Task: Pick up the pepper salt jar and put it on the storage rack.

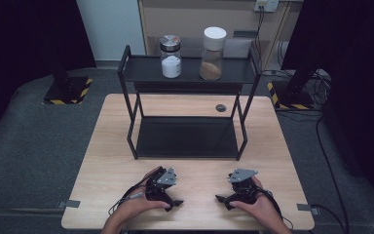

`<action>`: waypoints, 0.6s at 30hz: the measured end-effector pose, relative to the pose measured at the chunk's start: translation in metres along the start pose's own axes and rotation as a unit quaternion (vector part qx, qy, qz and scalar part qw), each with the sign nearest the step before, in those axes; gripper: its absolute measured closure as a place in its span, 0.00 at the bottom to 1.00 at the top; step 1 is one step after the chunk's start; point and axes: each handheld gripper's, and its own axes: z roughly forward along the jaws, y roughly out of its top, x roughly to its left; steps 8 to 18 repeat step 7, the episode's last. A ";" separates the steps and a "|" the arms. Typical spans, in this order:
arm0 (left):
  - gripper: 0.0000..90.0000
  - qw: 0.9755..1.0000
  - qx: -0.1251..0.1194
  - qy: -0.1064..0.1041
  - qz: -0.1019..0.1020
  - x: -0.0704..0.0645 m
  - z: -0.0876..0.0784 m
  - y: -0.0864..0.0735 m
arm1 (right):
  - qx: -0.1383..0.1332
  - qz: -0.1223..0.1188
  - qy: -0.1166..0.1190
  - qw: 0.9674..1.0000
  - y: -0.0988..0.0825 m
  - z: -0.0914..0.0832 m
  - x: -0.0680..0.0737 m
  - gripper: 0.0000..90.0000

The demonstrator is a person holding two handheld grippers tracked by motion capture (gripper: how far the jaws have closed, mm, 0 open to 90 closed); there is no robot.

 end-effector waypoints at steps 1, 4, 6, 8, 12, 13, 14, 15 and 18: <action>0.00 1.000 0.000 0.000 0.000 0.000 0.000 0.000 | 0.000 0.000 0.000 1.000 0.000 0.000 0.000 0.03; 0.00 1.000 0.000 0.000 0.000 0.000 0.000 0.000 | 0.001 0.001 -0.002 1.000 0.000 0.000 0.001 0.03; 0.00 1.000 0.000 0.000 0.000 0.000 0.000 0.000 | 0.001 0.001 -0.002 1.000 0.000 0.000 0.001 0.03; 0.00 1.000 0.000 0.000 0.000 0.000 0.000 0.000 | 0.001 0.000 -0.001 1.000 0.000 0.000 0.001 0.02; 0.00 1.000 0.000 0.000 0.000 0.000 0.000 0.000 | 0.001 0.000 -0.001 1.000 0.000 0.000 0.001 0.02; 0.00 1.000 0.000 0.000 0.000 0.000 0.000 0.000 | 0.001 0.000 -0.001 1.000 0.000 0.000 0.001 0.02; 0.00 1.000 0.000 0.000 0.000 0.000 0.000 0.000 | 0.001 0.000 -0.001 1.000 0.000 0.000 0.001 0.02; 0.00 1.000 0.000 0.000 0.000 0.000 0.000 0.000 | 0.001 0.000 -0.001 1.000 0.000 0.000 0.001 0.02; 0.00 1.000 0.000 0.000 0.000 0.000 0.000 0.000 | 0.001 0.000 -0.001 1.000 0.000 0.000 0.001 0.02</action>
